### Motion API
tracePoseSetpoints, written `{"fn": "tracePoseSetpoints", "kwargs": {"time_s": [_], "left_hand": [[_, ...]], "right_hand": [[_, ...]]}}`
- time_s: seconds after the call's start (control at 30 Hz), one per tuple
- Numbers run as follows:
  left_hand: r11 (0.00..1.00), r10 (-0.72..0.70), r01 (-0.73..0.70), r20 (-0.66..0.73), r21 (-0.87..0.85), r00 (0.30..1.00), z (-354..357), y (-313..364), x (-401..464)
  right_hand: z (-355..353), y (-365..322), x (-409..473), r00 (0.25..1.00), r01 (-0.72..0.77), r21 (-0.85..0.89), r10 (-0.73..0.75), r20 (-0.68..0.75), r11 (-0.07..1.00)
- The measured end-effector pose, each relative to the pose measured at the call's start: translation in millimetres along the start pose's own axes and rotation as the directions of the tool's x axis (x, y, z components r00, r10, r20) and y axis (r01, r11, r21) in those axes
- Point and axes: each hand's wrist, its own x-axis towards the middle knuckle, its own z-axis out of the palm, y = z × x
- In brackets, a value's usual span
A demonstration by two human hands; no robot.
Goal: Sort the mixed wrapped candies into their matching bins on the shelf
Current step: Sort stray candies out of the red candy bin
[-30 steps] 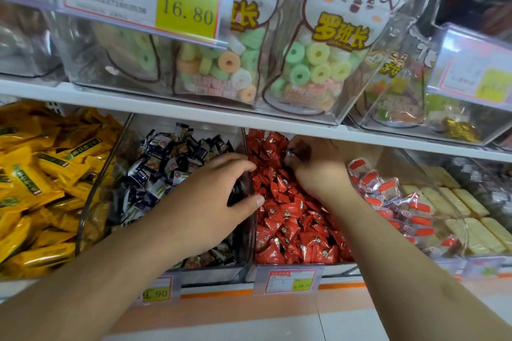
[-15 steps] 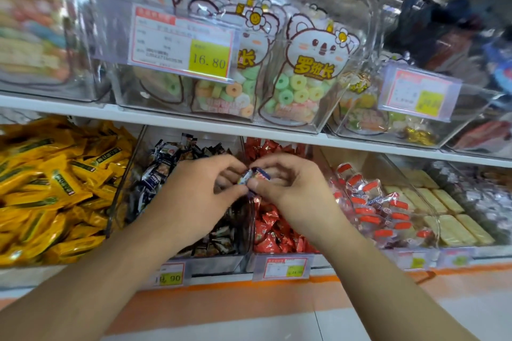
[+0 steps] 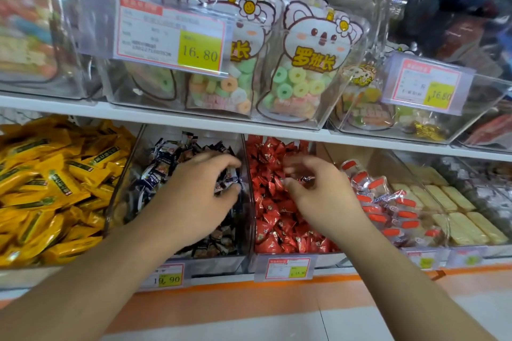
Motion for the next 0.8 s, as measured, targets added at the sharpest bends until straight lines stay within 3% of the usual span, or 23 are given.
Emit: {"fn": "tracePoseSetpoints", "kwargs": {"time_s": [0.1, 0.23, 0.43, 0.53, 0.6, 0.67, 0.73, 0.8], "left_hand": [[0.998, 0.063, -0.064, 0.100, 0.009, 0.993, 13, 4, 7], [0.996, 0.080, -0.085, 0.170, 0.025, 0.982, 26, 2, 15], [0.996, 0.085, -0.089, 0.156, 0.021, 0.984, 32, -2, 20], [0.995, 0.094, -0.096, 0.154, 0.008, 0.984, 33, -4, 20], [0.995, 0.097, -0.098, 0.149, 0.002, 0.984, 33, -5, 21], [0.996, 0.094, -0.094, 0.149, -0.005, 0.984, 32, -5, 20], [0.995, 0.096, -0.096, 0.151, -0.009, 0.984, 31, -5, 19], [0.996, 0.094, -0.093, 0.156, -0.014, 0.983, 31, -5, 18]], "right_hand": [[-3, 18, 6, 0.999, 0.007, -0.195, 0.003, 0.051, 0.981], [2, 29, 9, 0.976, 0.107, -0.261, -0.051, 0.214, 0.959], [4, 39, 16, 0.943, 0.170, -0.232, -0.089, 0.321, 0.958], [-1, 35, 16, 0.890, 0.126, -0.062, -0.085, 0.448, 0.990], [-3, 34, 15, 0.905, 0.076, 0.050, -0.090, 0.415, 0.996], [-4, 38, 17, 0.960, 0.062, 0.083, -0.082, 0.267, 0.995], [-2, 42, 17, 0.989, 0.064, -0.027, -0.060, 0.137, 0.998], [0, 43, 18, 0.992, 0.052, -0.137, -0.035, 0.120, 0.989]]}}
